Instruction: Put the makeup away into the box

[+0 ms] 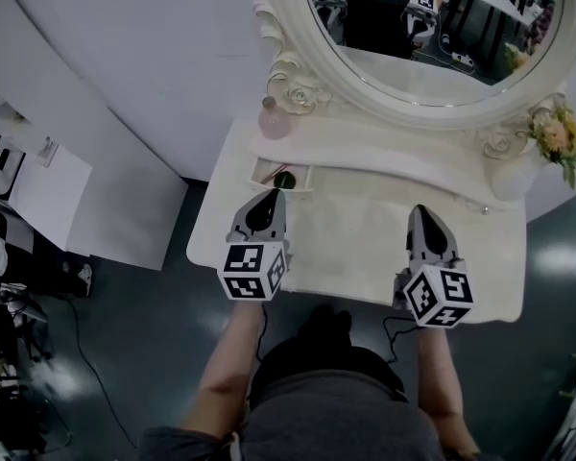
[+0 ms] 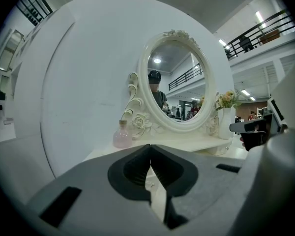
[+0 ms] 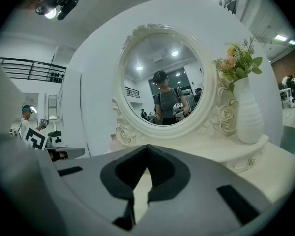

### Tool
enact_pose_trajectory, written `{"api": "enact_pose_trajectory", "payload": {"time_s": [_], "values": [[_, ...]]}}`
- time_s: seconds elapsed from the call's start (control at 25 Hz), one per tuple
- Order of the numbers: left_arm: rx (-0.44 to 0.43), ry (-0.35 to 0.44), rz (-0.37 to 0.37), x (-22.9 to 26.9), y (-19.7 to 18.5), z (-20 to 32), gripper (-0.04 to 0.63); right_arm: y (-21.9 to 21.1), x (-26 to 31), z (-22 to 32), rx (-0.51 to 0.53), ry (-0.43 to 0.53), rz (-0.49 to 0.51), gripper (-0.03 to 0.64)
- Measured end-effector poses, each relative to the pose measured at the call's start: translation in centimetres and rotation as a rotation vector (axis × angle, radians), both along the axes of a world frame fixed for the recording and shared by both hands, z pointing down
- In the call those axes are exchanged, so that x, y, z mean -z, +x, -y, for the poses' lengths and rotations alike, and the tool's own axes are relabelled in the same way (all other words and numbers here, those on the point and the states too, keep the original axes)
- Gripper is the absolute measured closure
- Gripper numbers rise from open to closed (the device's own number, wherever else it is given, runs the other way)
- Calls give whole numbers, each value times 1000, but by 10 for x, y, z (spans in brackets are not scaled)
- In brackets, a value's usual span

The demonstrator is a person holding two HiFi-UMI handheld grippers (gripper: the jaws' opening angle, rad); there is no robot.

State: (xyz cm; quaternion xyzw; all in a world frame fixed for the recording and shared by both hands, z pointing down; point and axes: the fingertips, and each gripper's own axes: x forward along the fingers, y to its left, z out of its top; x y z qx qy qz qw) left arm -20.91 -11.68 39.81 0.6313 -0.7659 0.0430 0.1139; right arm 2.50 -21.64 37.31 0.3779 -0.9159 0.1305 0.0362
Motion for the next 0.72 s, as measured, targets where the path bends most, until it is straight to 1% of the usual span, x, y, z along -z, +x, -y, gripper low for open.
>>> {"api": "enact_pose_trajectory", "payload": {"time_s": [0.72], "values": [[2,6,-13,-4,-4,-10,589,-9,-1,-10,36,6,-16,614]]}}
